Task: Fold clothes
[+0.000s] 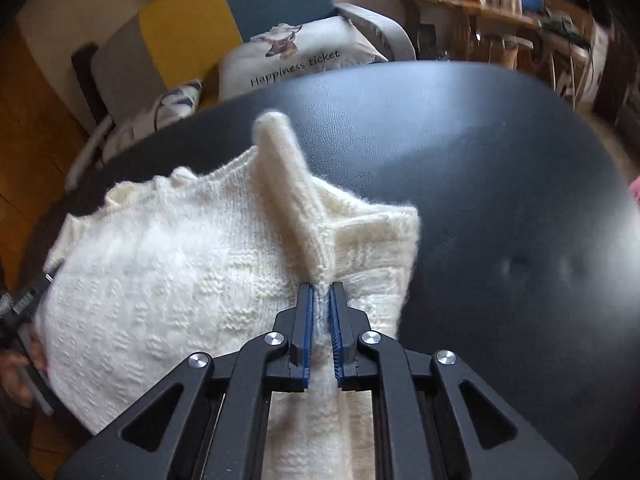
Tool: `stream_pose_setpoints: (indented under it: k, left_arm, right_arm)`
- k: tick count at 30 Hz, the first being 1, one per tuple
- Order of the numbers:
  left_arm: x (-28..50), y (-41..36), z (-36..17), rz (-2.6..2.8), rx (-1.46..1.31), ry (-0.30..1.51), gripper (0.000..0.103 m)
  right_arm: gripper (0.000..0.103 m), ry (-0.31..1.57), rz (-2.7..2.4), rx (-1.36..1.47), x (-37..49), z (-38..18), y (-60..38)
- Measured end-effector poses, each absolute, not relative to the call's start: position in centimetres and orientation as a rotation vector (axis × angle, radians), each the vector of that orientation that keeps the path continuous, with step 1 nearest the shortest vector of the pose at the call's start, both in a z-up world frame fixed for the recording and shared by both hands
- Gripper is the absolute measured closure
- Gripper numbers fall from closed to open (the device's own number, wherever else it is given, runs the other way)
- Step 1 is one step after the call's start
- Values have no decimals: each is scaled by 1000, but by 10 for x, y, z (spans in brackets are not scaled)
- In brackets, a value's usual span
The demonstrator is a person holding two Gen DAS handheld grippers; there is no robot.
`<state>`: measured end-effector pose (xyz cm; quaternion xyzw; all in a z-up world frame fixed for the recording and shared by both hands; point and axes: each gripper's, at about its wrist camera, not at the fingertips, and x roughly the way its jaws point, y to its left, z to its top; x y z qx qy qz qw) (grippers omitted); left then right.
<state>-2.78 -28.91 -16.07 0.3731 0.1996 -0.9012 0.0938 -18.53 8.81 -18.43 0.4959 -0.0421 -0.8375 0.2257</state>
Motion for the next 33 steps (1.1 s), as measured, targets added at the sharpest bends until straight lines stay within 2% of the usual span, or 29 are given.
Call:
stream_pose_setpoints:
  k: [3,7,10,13,16,19,23,25,26,27,33]
  left_arm:
    - [-24,-293,-152,-2682,1145,615,83]
    - [9,-323,-134,-2674,1092,776,82]
    - [47,-342,-126,-2689,1058,789,79]
    - [82,-352,-129,-2701,1100,783,78]
    - [107,-354,-143,-2704,1178,821,72]
    - [117,-349,-153,-2733,1218,845,71]
    - [118,-339,-158,-2833,1242,892,71]
    - [117,-337,-160,-2881,1255,933,71]
    - [116,-336,-160,-2904,1263,944,71]
    - [116,-334,-161,-2927,1271,950,71]
    - [108,-331,-180,-3002,1422,1016,71]
  right_arm:
    - [87,-224,-2279,1370,-188,-184,97]
    - [87,-149,-2303,1370,-182,-186,95]
    - [87,-108,-2316,1360,-178,-188,91]
    - [87,-100,-2323,1370,-175,-190,95]
    - [87,-90,-2347,1383,-173,-187,96]
    - [86,-111,-2386,1365,-167,-176,97]
    - [75,-98,-2455,1271,-149,-149,94]
    - [64,-78,-2389,1242,-138,-141,80]
    - [53,-68,-2356,1228,-133,-136,73]
    - [46,-59,-2323,1213,-127,-132,65]
    - [45,89,-2101,1210,-88,-138,-9]
